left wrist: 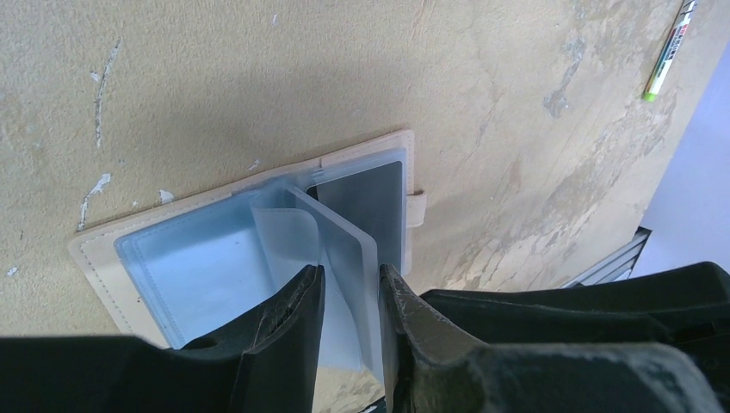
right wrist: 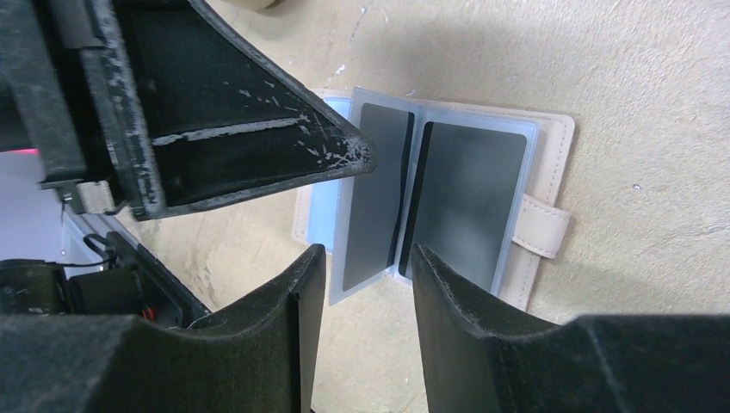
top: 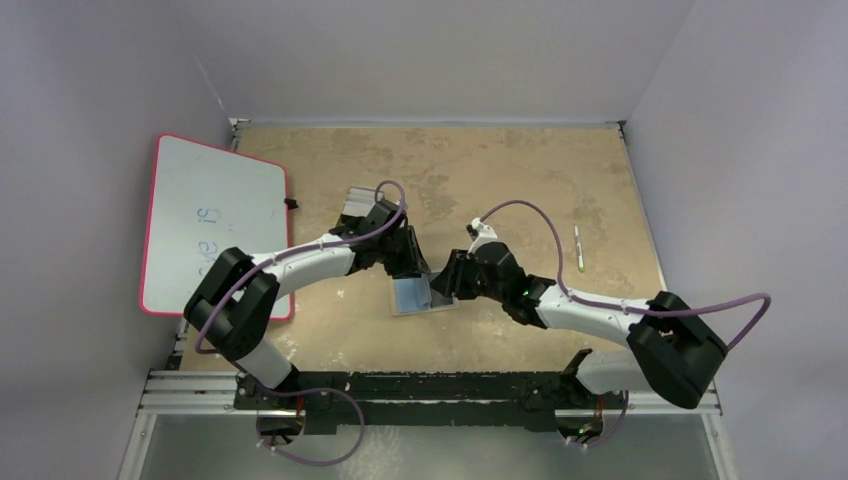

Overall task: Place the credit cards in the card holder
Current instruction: Turn over the card slot in the card holder.

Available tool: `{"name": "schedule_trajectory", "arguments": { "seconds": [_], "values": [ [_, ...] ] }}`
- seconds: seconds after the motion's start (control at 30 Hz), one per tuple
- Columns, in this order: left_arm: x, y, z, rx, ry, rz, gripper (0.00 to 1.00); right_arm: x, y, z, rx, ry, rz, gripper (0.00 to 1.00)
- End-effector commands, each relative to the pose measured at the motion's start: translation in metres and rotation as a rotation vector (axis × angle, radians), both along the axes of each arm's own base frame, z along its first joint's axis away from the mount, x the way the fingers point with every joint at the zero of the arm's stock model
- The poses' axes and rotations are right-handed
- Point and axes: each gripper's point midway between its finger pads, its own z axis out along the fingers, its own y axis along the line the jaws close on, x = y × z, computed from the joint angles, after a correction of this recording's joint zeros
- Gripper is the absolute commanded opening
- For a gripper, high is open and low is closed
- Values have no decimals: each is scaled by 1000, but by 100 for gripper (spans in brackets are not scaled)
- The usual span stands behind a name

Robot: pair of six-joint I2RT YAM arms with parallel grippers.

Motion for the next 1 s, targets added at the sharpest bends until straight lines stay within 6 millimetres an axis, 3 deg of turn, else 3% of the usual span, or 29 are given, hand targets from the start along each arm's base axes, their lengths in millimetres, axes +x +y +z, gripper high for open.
{"name": "schedule_trajectory", "arguments": {
  "seconds": [0.0,0.27,0.63,0.97],
  "values": [
    [12,-10,14,-27,-49,3,29,7,17,13,36,-27,26,44],
    [12,-9,11,-20,-47,5,29,6,21,8,17,-18,23,46],
    [11,-1,10,17,-55,15,29,10,-1,-18,-110,27,-59,38],
    [15,34,21,142,-116,83,32,2,-14,-27,-139,59,-81,37]
  ]
}}
